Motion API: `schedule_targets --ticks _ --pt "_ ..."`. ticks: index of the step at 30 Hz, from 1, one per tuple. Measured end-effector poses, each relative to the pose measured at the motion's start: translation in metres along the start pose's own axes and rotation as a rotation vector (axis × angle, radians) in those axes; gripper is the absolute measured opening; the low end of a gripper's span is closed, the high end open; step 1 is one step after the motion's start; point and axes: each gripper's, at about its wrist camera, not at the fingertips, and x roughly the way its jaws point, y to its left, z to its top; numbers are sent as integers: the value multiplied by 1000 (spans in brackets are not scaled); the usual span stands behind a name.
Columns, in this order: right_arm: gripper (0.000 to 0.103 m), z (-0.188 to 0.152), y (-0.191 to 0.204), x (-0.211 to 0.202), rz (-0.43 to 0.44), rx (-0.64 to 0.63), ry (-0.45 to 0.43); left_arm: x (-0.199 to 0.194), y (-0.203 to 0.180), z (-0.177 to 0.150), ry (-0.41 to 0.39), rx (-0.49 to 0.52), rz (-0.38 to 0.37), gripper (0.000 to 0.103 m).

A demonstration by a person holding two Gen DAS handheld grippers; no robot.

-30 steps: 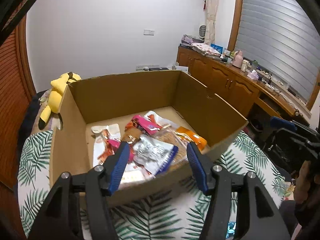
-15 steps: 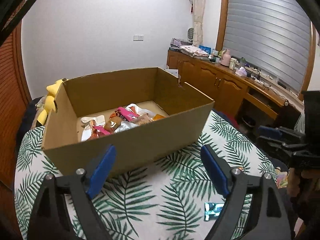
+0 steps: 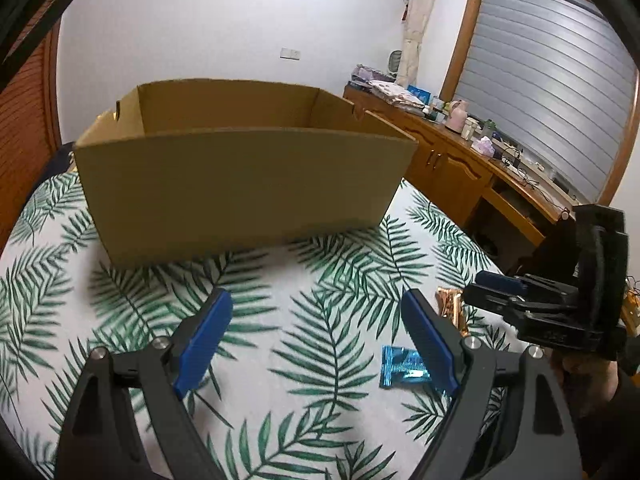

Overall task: Organize snacks
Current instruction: 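Withdraw both tools toward the blue and copper candies on the bed, then close the right tool on the copper-wrapped candy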

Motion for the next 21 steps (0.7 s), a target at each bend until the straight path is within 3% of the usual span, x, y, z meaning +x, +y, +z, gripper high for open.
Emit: schedule_targets --ticks 8,10,14,21 --pt "54 -11 1 22 -14 8 63 3 -9 -19 13 11 17 87" --pt "48 -12 3 26 -19 -6 76 3 -11 -23 17 12 23 87" --pt "21 -13 4 26 -43 -31 87 3 -12 -29 26 11 36 86" --pt "17 -17 -5 14 -21 -33 64 6 -22 -33 37 6 47 86"
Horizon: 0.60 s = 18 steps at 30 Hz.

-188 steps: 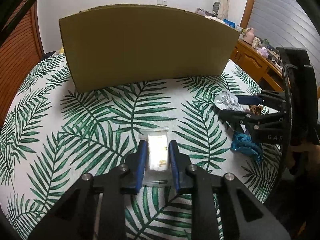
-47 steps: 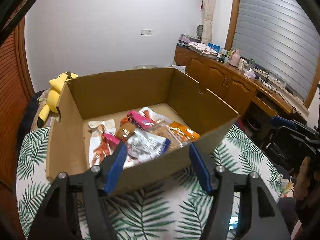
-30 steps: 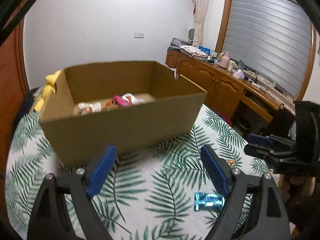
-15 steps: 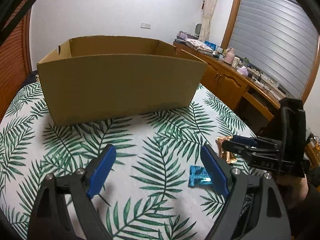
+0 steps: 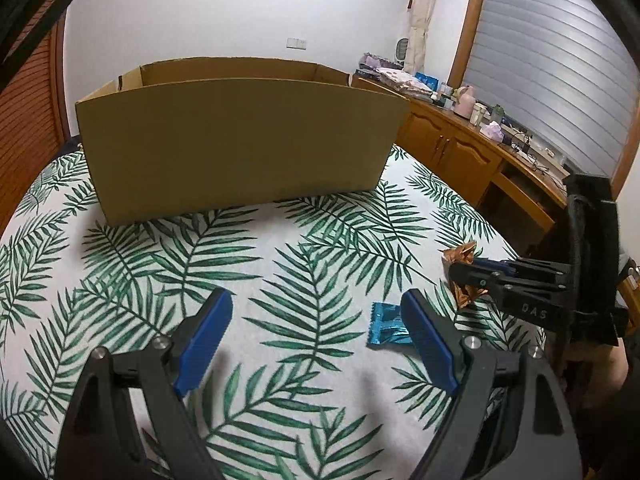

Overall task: Organize snacks
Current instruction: 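Close the right tool on the copper-wrapped candy, then close the left tool on the blue-wrapped candy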

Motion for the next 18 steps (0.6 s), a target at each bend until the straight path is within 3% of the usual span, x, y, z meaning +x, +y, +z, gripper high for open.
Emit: schedule_targets --ticks 10,18 --pt "17 5 6 -39 46 -25 -98 18 -31 1 40 -23 -33 86" --pt "17 2 2 -54 86 -7 -145 42 -64 -4 95 14 45 86"
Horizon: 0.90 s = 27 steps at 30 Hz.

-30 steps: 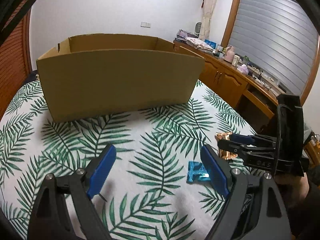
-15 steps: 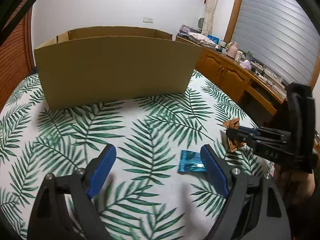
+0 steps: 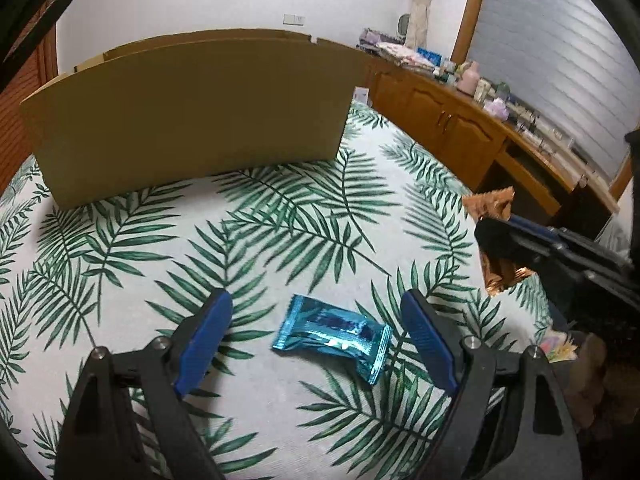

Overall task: Organize snacks
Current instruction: 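Close the left tool on the blue-wrapped candy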

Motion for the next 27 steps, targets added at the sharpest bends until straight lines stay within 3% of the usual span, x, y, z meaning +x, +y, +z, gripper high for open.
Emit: schedule_targets --ticks 9,17,21,27 --pt "17 -12 -5 6 21 13 11 5 7 -17 44 21 107 86" --pt "17 -15 -6 8 31 18 10 -11 27 -23 24 -40 105 84" --pt "17 -14 -5 7 35 11 8 -13 30 -19 -4 -77 85 68" --pt "17 -17 -7 12 33 11 21 -3 20 -15 20 -61 69 52"
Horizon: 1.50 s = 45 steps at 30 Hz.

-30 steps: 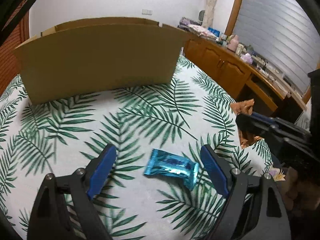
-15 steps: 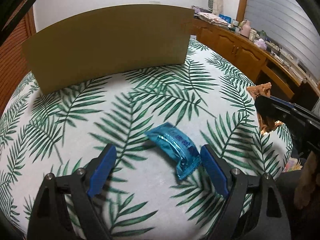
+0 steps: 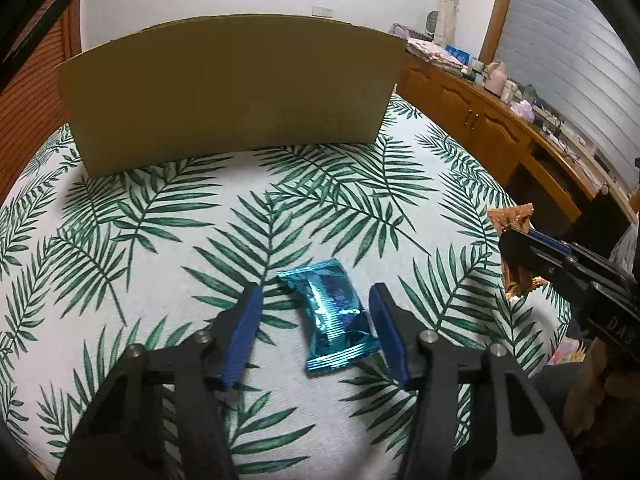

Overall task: Organize snacks
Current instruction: 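Close the left tool on the blue-wrapped candy, then lift both candies and carry them over the box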

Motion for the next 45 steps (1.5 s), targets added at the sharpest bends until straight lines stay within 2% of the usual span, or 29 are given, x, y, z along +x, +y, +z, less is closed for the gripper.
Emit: schedule_targets --ticks 1,2,3,6,14,18,30,38,45 --pt "17 0 -1 1 0 2 2 0 0 0 -2 2 8 48" --pt "17 -1 -1 1 -1 3 5 1 -1 -1 1 5 19 33" --pt "17 -1 -2 2 0 4 6 1 -1 -1 2 9 30 26" --pt "17 -2 -1 3 -3 -4 10 0 3 -2 -5 9 20 23" --pt "17 -9 6 5 -14 -40 22 -11 13 -6 -27 9 20 23" --pt "17 -12 11 6 -23 -69 24 -24 15 -2 -69 9 32 23" --pt "17 -12 10 6 -23 -64 22 -62 25 21 -181 11 25 23" --pt "17 -10 8 4 -15 -57 4 -79 29 33 -230 30 16 23" --pt "17 3 21 4 -17 -107 -14 -84 33 52 -258 35 11 23"
